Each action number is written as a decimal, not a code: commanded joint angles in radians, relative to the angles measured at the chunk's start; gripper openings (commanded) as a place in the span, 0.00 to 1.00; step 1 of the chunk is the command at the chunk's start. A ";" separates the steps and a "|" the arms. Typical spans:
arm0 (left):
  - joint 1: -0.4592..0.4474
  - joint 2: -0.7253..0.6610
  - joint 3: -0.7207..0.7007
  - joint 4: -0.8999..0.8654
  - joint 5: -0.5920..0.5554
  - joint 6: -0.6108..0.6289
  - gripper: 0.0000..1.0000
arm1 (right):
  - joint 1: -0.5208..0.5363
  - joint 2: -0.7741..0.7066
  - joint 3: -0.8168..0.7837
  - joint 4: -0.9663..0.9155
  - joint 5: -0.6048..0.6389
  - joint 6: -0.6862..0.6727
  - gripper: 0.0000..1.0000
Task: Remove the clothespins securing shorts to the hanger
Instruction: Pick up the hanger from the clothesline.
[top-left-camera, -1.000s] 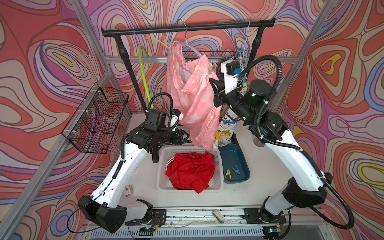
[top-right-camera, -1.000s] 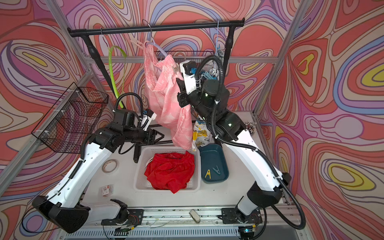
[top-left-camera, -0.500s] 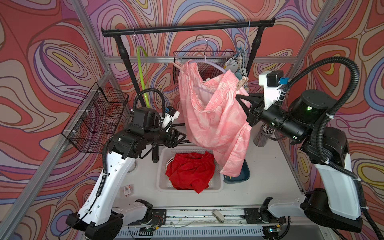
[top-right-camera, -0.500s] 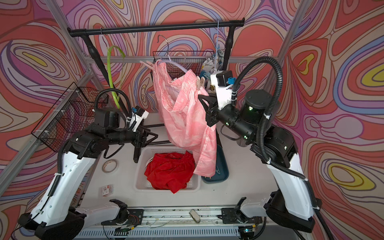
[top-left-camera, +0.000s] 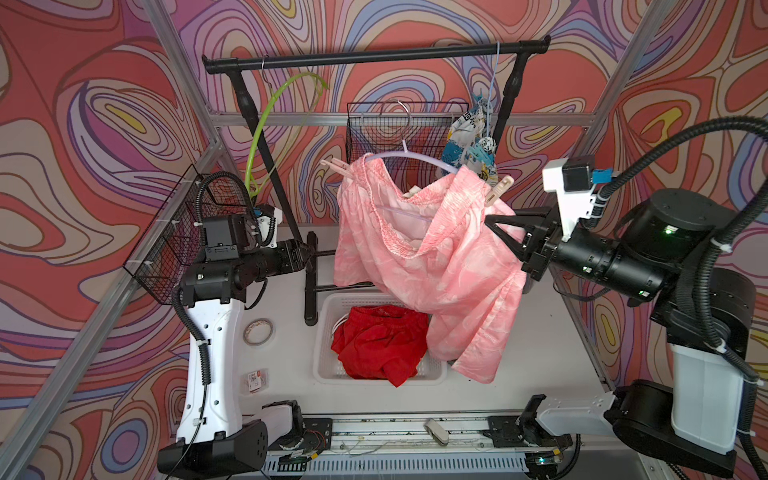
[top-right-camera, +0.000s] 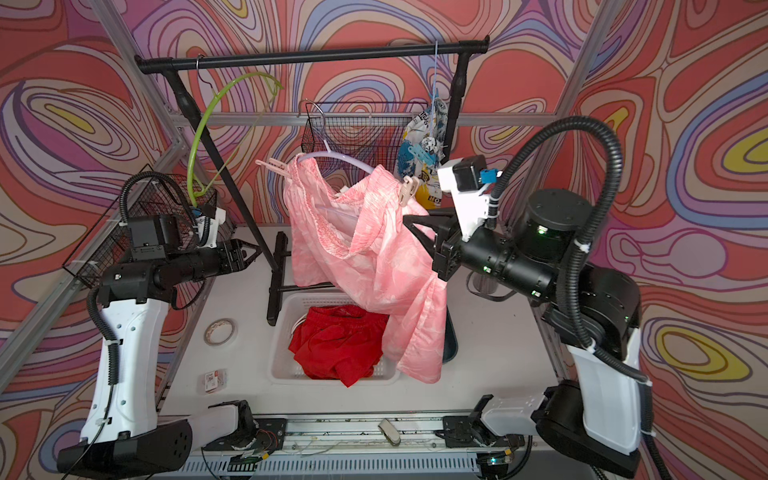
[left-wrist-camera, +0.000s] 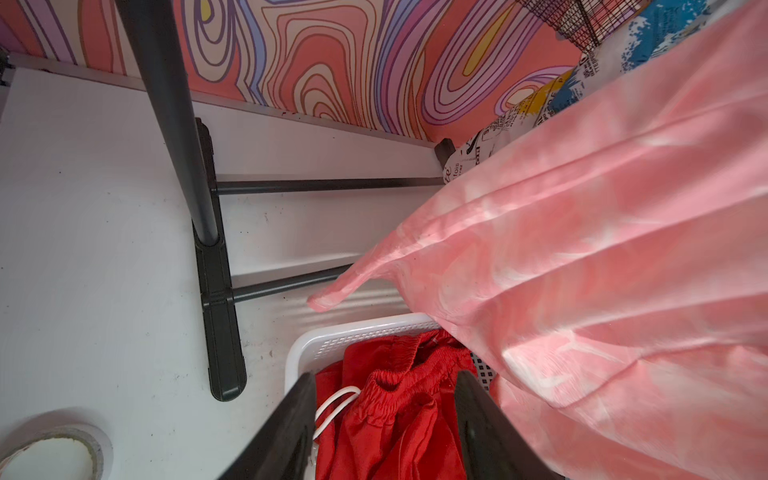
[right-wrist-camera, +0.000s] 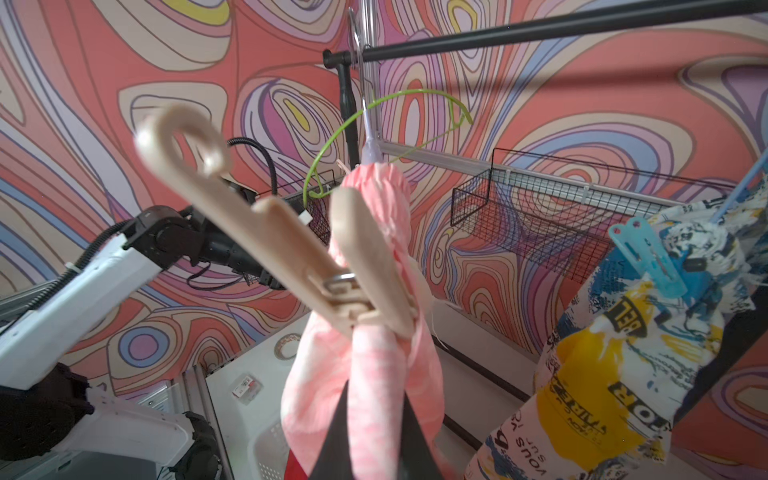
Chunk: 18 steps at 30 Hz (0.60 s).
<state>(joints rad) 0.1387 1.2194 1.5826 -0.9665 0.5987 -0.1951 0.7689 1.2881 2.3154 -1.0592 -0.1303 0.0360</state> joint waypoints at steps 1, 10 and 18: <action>0.005 0.015 -0.030 0.058 0.025 -0.060 0.53 | 0.004 -0.041 0.038 0.098 -0.080 0.004 0.00; -0.031 0.006 -0.019 0.061 0.105 -0.043 0.54 | 0.004 -0.042 0.079 0.031 -0.098 -0.049 0.00; -0.252 -0.032 -0.085 0.070 0.059 -0.027 0.53 | 0.003 0.008 0.016 0.090 -0.135 -0.053 0.00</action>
<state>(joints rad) -0.0792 1.2198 1.5314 -0.9066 0.6617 -0.2241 0.7692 1.2667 2.3371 -1.0897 -0.2359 0.0013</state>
